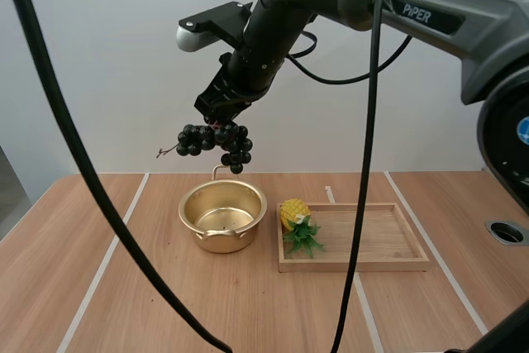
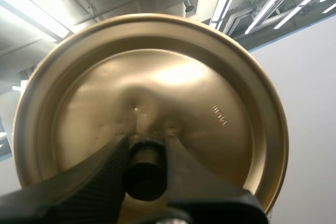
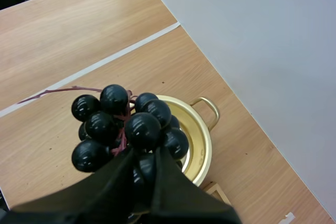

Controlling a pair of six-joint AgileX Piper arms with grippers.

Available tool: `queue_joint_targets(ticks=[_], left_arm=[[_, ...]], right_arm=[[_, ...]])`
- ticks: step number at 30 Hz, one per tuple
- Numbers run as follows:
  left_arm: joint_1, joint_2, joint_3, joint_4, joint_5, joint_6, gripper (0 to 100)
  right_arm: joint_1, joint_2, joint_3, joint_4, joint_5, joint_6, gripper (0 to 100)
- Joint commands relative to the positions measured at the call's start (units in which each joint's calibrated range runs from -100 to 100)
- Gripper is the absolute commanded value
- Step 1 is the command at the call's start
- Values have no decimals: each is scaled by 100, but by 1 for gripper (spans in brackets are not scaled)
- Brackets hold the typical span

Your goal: Open the pot, put the grape inside, and close it

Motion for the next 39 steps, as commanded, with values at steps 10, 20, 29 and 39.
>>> queue_joint_targets(ticks=[10, 20, 29, 39], left_arm=[[5, -39, -44, 90, -124, -25, 0], [5, -39, -44, 116, -124, -25, 0], [5, -39, -44, 219, -124, -25, 0], [5, -39, -44, 247, -124, -25, 0]], right_arm=[[2, 782, 10, 38, -48, -80, 0], [2, 1317, 14, -316, -115, -80, 0], [2, 1677, 301, -329, -463, -80, 0], [2, 1980, 750, -842, -1016, -142, 0]])
